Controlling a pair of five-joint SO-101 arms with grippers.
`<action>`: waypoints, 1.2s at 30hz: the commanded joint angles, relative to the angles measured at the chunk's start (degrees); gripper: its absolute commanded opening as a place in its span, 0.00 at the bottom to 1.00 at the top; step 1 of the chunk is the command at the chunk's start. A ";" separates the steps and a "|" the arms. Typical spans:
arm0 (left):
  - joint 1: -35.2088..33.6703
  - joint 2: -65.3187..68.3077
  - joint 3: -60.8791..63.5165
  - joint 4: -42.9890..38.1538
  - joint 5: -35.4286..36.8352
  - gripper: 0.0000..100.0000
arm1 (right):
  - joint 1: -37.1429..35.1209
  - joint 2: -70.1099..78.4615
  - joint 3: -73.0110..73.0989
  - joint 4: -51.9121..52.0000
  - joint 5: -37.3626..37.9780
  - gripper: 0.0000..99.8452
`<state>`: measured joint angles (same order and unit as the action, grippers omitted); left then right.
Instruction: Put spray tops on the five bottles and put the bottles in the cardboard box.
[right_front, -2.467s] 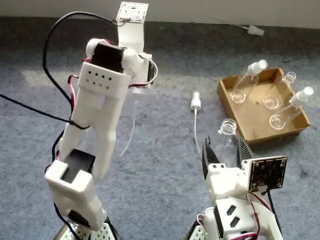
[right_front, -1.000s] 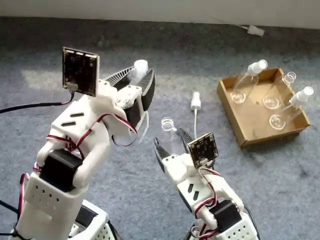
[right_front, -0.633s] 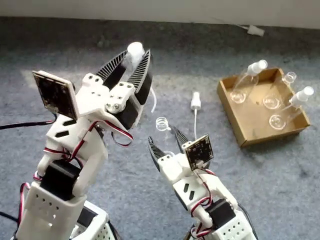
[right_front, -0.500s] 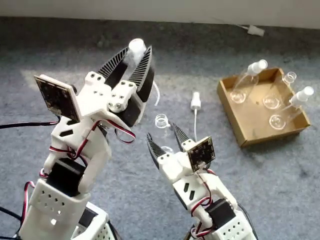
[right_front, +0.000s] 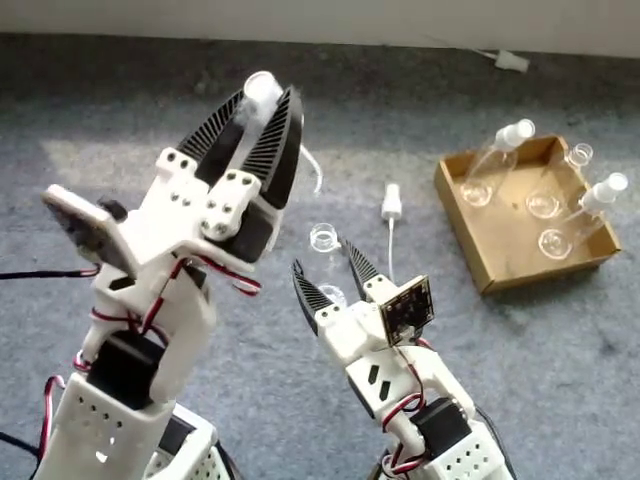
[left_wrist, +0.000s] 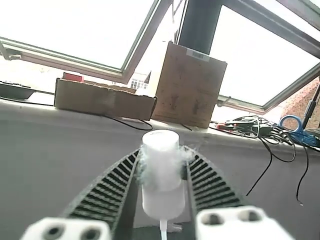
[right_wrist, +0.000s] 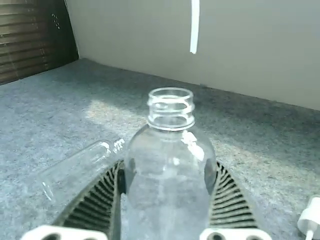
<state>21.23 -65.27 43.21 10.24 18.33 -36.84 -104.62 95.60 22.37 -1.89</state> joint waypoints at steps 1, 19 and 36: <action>5.76 -7.34 -0.04 4.66 -0.44 0.00 | -0.04 -0.75 3.38 -1.36 0.70 0.09; 7.87 -11.56 7.96 6.42 -0.53 0.00 | -0.04 -0.75 4.79 -1.36 0.70 0.09; 7.78 -14.55 19.56 6.77 -0.53 0.00 | -0.04 -0.75 4.79 -1.36 0.70 0.09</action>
<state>28.18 -80.31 59.47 16.84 18.33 -36.84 -104.62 95.60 22.37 -1.89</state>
